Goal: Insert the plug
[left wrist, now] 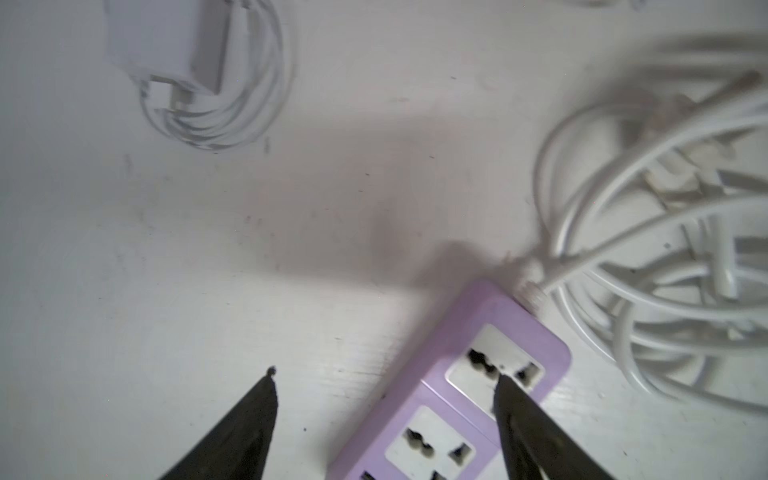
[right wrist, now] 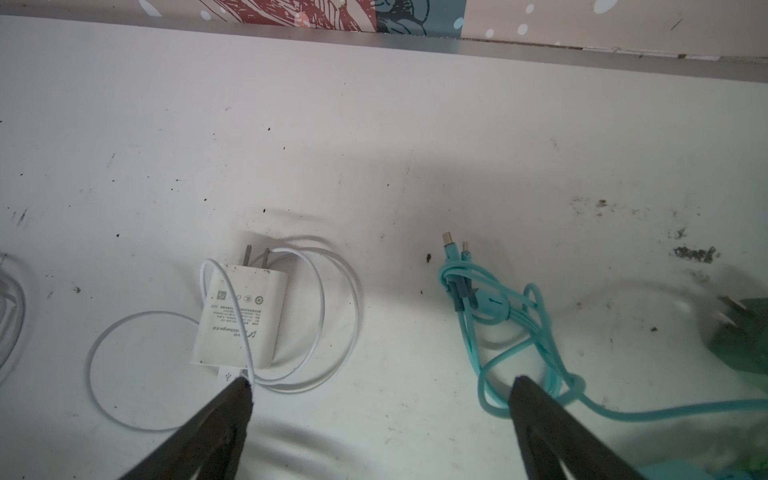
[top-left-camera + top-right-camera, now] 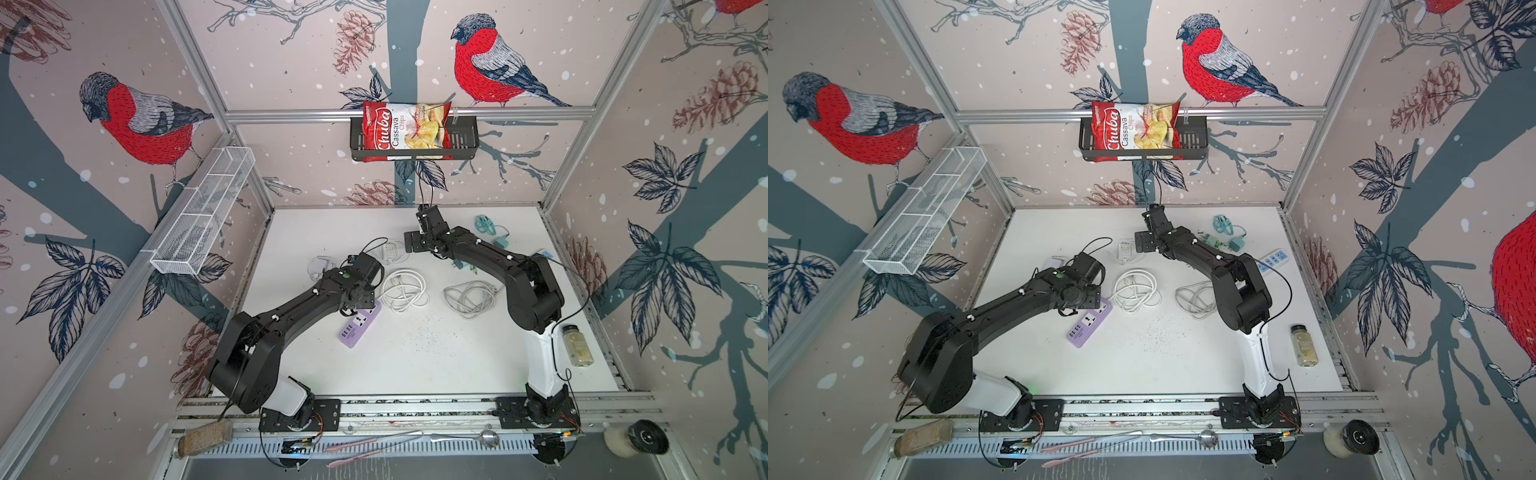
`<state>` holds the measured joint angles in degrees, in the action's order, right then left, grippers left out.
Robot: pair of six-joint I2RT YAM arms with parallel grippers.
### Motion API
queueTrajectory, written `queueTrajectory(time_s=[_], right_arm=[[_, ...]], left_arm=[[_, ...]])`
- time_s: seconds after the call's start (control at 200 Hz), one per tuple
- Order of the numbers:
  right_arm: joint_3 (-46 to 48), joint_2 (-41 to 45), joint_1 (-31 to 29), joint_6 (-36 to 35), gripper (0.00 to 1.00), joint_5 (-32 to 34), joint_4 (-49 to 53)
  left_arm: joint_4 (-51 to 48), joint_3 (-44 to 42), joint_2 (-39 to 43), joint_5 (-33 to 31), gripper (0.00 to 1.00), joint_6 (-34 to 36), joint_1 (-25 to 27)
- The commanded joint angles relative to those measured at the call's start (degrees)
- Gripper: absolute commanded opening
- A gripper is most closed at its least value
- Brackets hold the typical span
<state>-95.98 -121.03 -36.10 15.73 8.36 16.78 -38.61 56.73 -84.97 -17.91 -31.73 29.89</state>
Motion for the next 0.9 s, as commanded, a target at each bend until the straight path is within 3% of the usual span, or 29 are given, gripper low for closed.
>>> queueTrajectory(time_s=[0.0,0.12,0.39,0.745,0.89], right_arm=[[0.0,0.2,-0.1,-1.0,0.97,-0.7,0.5],[2.2,1.5,0.0,-1.3,0.97,-0.8,-0.4],[8.3,5.1,0.2,-0.9,0.96,-1.8,-2.7],[13.8,8.4,0.1,-0.7,0.95,-0.4,-3.5],[14.5,8.5,0.1,-0.6,0.95,-0.3,-3.6]], left_arm=[[-1.1,2.8,-0.7,-4.6,0.8,-1.9,-4.8],[1.1,6.5,-3.6,-5.7,0.77,1.3,-10.6],[1.6,15.9,-14.5,-9.7,0.76,7.3,-16.2],[2.7,24.0,-26.0,-8.9,0.72,12.0,-17.8],[1.0,25.7,-27.6,-9.2,0.62,12.0,-19.5]])
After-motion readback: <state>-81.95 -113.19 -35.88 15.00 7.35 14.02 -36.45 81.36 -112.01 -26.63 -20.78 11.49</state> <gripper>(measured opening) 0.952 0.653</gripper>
